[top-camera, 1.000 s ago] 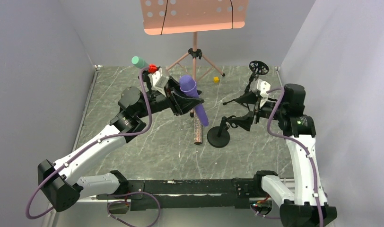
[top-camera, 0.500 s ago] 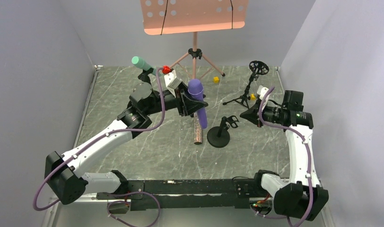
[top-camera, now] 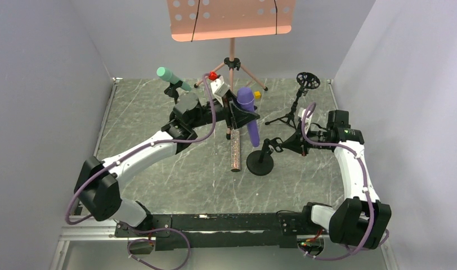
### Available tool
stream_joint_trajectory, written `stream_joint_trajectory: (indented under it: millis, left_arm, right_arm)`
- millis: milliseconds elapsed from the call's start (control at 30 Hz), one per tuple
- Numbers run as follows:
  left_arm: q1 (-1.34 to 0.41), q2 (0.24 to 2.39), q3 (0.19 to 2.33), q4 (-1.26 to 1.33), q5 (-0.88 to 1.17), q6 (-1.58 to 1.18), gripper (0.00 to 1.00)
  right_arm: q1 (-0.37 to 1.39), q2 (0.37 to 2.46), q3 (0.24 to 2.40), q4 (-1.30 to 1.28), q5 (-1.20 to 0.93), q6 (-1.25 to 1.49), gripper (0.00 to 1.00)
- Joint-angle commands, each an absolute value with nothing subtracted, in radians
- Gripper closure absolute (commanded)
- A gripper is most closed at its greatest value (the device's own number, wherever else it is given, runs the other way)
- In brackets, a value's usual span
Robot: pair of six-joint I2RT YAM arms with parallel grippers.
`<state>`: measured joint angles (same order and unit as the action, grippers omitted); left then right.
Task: Attach the microphones to the stand
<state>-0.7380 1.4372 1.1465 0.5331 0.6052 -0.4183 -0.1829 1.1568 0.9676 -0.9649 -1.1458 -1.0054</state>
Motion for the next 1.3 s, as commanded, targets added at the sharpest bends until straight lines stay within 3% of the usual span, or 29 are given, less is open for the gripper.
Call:
stream_joint_trajectory:
  millis: [0, 633, 1000, 1267]
  left_arm:
    - [-0.737, 1.483, 1.221, 0.683, 0.617, -0.484, 0.97]
    - [-0.788, 1.703, 1.31, 0.905, 0.559, -0.622, 0.97]
    - [-0.795, 1.739, 1.283, 0.97, 0.514, -0.646, 0.97]
    - [-0.799, 1.759, 1.272, 0.982, 0.504, -0.644, 0.97]
  right_arm:
    - [-0.142, 1.151, 0.959, -0.863, -1.125, -0.961, 0.99]
    - [-0.109, 1.177, 0.971, -0.898, -1.104, -0.99, 0.9]
    - [-0.11, 1.165, 0.966, -0.924, -1.102, -1.014, 0.66]
    - [-0.11, 1.163, 0.963, -0.929, -1.096, -1.018, 0.6]
